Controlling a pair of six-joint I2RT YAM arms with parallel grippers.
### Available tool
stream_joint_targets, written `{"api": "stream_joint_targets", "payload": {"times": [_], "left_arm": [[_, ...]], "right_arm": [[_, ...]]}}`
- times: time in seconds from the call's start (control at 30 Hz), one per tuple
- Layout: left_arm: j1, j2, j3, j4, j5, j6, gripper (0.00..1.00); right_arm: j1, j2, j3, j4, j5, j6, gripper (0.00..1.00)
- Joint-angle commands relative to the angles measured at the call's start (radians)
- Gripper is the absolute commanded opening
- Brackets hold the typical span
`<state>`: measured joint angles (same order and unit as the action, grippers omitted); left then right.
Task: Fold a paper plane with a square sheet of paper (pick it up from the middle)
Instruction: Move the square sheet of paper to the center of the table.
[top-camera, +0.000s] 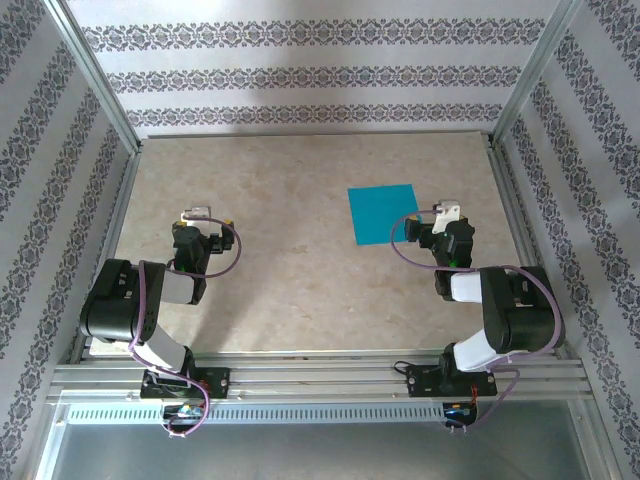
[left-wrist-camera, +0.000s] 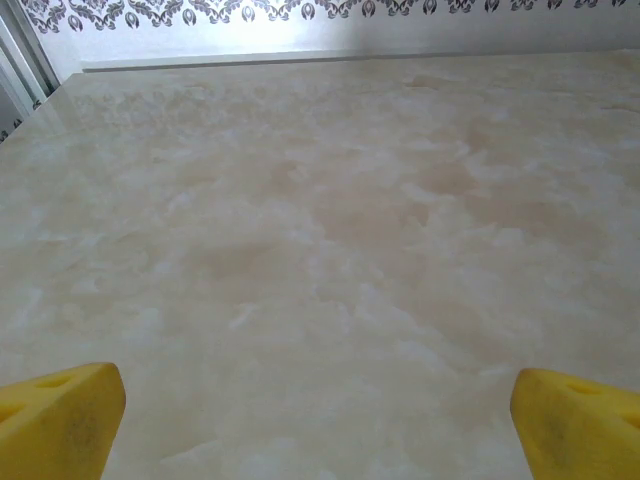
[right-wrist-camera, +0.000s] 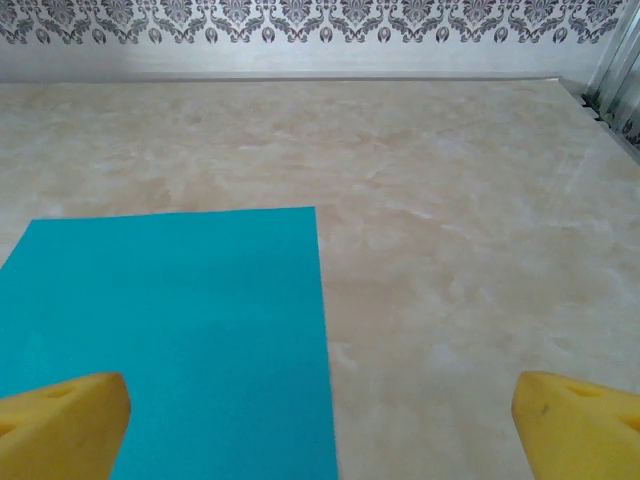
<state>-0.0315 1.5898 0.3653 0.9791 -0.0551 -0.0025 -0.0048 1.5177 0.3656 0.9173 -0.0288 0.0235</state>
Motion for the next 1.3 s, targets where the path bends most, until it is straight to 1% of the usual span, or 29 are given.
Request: {"api": "stream_joint_targets", "payload": {"times": [0.0,0.37,0.47,0.83,0.9,0.97,1.03,1.07,1.13,1.2,1.23,1.27], "left_arm": [[0.008,0.004,0.015,-0.014,0.014,0.015,0.99],[0.010,0.004,0.017,-0.015,0.019,0.013,0.99],[0.013,0.004,0.014,-0.008,-0.033,-0.008,0.99],[0.014,0.004,0.011,-0.003,-0.041,-0.010,0.99],[0.014,0.001,0.002,0.013,-0.060,-0.015,0.99],[0.015,-0.031,-0.015,0.019,-0.075,-0.021,0.99],[0.012,-0.095,-0.019,-0.028,-0.077,-0.016,0.99],[0.011,-0.146,-0.014,-0.081,-0.097,-0.021,0.99],[0.009,-0.254,0.024,-0.233,-0.176,-0.053,0.99],[0.010,-0.357,0.083,-0.403,-0.264,-0.152,0.99],[0.010,-0.393,0.108,-0.466,-0.271,-0.184,0.99],[0.010,-0.425,0.132,-0.519,-0.268,-0.209,0.99]], "right_arm": [[-0.006,0.009,0.013,0.022,-0.020,0.016,0.98],[-0.006,0.009,0.013,0.022,-0.019,0.016,0.98],[-0.006,0.010,0.015,0.020,-0.019,0.017,0.98],[-0.006,0.009,0.013,0.021,-0.020,0.015,0.98],[-0.006,-0.009,0.017,0.010,-0.001,0.024,0.98],[-0.003,-0.073,0.037,-0.083,0.022,0.024,0.98],[0.007,-0.152,0.066,-0.202,0.037,0.014,0.98],[0.018,-0.191,0.086,-0.278,0.063,0.012,0.98],[0.039,-0.254,0.151,-0.446,0.125,0.048,0.98],[0.053,-0.293,0.245,-0.648,0.149,0.128,0.98],[0.057,-0.302,0.287,-0.727,0.134,0.164,0.98],[0.060,-0.304,0.332,-0.795,0.084,0.196,0.98]]}}
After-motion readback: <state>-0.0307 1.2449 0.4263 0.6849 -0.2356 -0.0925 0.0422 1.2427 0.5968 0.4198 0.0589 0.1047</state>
